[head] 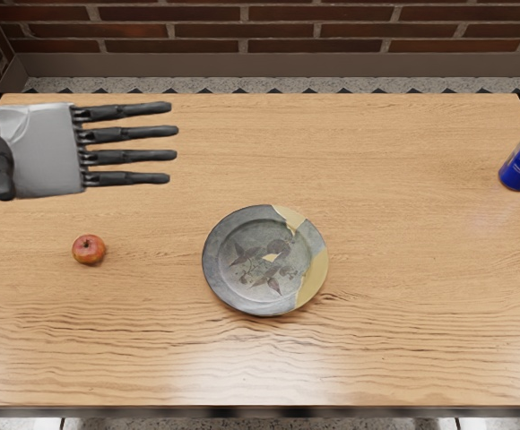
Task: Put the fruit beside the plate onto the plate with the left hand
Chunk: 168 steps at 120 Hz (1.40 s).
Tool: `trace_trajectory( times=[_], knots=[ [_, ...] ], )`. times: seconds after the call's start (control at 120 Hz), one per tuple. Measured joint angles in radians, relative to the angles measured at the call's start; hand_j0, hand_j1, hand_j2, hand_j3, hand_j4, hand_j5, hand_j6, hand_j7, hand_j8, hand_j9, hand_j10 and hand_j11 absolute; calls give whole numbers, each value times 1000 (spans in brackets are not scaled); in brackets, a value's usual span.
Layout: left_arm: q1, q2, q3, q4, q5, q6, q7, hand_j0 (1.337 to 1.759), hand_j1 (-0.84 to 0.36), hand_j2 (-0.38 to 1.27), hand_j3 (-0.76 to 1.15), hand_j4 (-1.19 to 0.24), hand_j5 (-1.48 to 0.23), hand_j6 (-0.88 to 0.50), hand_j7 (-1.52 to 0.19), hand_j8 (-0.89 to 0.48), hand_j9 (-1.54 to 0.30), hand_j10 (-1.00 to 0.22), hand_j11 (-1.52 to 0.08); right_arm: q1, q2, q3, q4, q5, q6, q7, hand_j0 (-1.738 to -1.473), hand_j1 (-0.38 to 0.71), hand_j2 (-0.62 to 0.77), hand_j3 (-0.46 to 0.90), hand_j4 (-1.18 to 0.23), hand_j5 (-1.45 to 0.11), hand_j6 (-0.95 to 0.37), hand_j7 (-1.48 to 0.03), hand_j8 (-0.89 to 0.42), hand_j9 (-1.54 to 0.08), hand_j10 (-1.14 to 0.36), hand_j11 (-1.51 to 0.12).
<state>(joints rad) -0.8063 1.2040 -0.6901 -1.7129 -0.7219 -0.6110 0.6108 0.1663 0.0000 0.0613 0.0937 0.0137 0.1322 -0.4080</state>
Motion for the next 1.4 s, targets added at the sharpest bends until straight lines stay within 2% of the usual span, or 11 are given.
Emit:
trace_trajectory(
  times=[0.133, 0.183, 0.225, 0.275, 0.425, 0.558, 0.658, 0.792, 0.842, 1.058, 1.4],
  knots=[
    [-3, 9, 1, -5, -11, -1, 0, 1658, 328, 3, 0, -11, -21, -10, -22, -11, -22, -13, -22, -1, 0, -1, 0, -1, 0, 0, -1658, -349, 0, 0, 0, 0, 0, 0, 0, 0, 0, 0],
    [-60, 19, 0, -4, 32, -1, 0, 1658, 328, 3, 0, -10, -21, -8, -22, -9, -22, -12, -22, -1, 0, -1, 0, -1, 0, 0, -1658, -349, 0, 0, 0, 0, 0, 0, 0, 0, 0, 0],
    [-140, 18, -2, -4, 134, -1, 0, 1658, 320, 4, 0, -16, -30, -15, -30, -16, -30, -18, -30, -2, 0, -2, 1, -1, 0, 0, -1658, -349, 0, 0, 0, 0, 0, 0, 0, 0, 0, 0],
    [-188, 17, -3, -5, 285, -1, 0, 1658, 308, 6, 0, -27, -43, -26, -43, -27, -43, -29, -44, -2, 0, -2, 1, -1, 0, 0, -1658, -349, 0, 0, 0, 0, 0, 0, 0, 0, 0, 0],
    [-191, -64, 0, -31, 758, 69, 0, 1658, 244, 17, 0, -84, -113, -84, -113, -84, -113, -85, -113, -2, 0, -2, 0, -1, 0, 0, -1658, -349, 0, 0, 0, 0, 0, 0, 0, 0, 0, 0],
    [-27, -188, 5, -39, 1177, 244, 0, 1658, 208, 24, 0, -118, -153, -118, -153, -118, -153, -118, -153, -3, 0, -1, 0, -1, 0, 1, -1658, -349, 0, 0, 0, 0, 0, 0, 0, 0, 0, 0],
    [61, -258, 9, -41, 1484, 378, 0, 1658, 202, 25, 0, -125, -160, -125, -160, -125, -160, -125, -160, -2, 0, -1, 0, -1, 0, 1, -1658, -349, 0, 0, 0, 0, 0, 0, 0, 0, 0, 0],
    [172, -322, 11, -43, 1780, 499, 0, 1658, 205, 26, 0, -124, -158, -125, -158, -125, -158, -124, -158, -2, 0, -1, 0, -1, 0, 1, -1658, -349, 0, 0, 0, 0, 0, 0, 0, 0, 0, 0],
    [191, -348, 12, -43, 1872, 532, 0, 1658, 211, 26, 0, -121, -152, -122, -152, -122, -152, -120, -151, -2, 0, -2, 0, -1, 0, 1, -1658, -349, 0, 0, 0, 0, 0, 0, 0, 0, 0, 0],
    [232, -377, 70, -41, 2079, 657, 0, 1658, 226, 24, 0, -110, -137, -112, -137, -111, -137, -110, -137, -1, 0, -2, 0, -1, 0, 1, -1658, -349, 0, 0, 0, 0, 0, 0, 0, 0, 0, 0],
    [240, -391, 141, -40, 2126, 754, 0, 1658, 231, 24, 0, -106, -132, -108, -132, -108, -131, -106, -131, -1, 0, -1, -2, 0, 0, 1, -1658, -349, 0, 0, 0, 0, 0, 0, 0, 0, 0, 0]
  ],
)
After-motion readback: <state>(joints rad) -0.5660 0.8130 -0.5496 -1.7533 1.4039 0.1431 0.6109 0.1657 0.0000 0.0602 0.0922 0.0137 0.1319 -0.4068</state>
